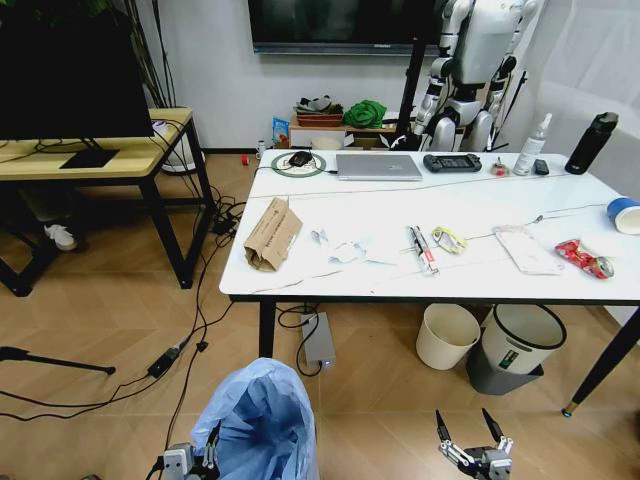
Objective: Pick up the trash bin and place the trash from the table into it.
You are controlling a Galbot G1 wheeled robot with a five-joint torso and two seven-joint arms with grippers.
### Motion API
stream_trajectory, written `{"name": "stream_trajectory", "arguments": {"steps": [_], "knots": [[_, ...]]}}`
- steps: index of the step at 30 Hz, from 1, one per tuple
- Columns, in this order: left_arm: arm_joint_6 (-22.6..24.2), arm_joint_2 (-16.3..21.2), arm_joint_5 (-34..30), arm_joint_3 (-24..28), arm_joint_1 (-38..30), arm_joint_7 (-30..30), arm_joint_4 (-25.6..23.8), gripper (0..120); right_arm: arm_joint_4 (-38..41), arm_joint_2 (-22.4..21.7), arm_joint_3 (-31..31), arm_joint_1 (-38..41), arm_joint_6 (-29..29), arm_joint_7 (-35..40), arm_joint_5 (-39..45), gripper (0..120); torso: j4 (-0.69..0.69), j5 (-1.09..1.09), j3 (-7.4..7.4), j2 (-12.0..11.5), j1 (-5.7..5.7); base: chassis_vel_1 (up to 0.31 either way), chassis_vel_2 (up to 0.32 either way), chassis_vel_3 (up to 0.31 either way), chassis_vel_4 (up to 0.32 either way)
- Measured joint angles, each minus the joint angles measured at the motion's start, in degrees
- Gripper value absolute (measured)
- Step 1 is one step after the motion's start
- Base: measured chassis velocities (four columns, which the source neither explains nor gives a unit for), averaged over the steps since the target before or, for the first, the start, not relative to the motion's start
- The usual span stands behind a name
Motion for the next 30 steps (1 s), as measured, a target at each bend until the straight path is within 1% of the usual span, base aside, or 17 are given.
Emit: {"name": "stream_trajectory", "arguments": {"steps": [30], "knots": [[0.03,-0.15,0.12,0.25,-0.16,-0.04,0.29,0,-0.2,0.0,-0.05,0.06,-0.02,0.04,0.13,100,0.0,0.0,4.77,8.56,3.77,0.0,0.0,0.0,0.0]]}}
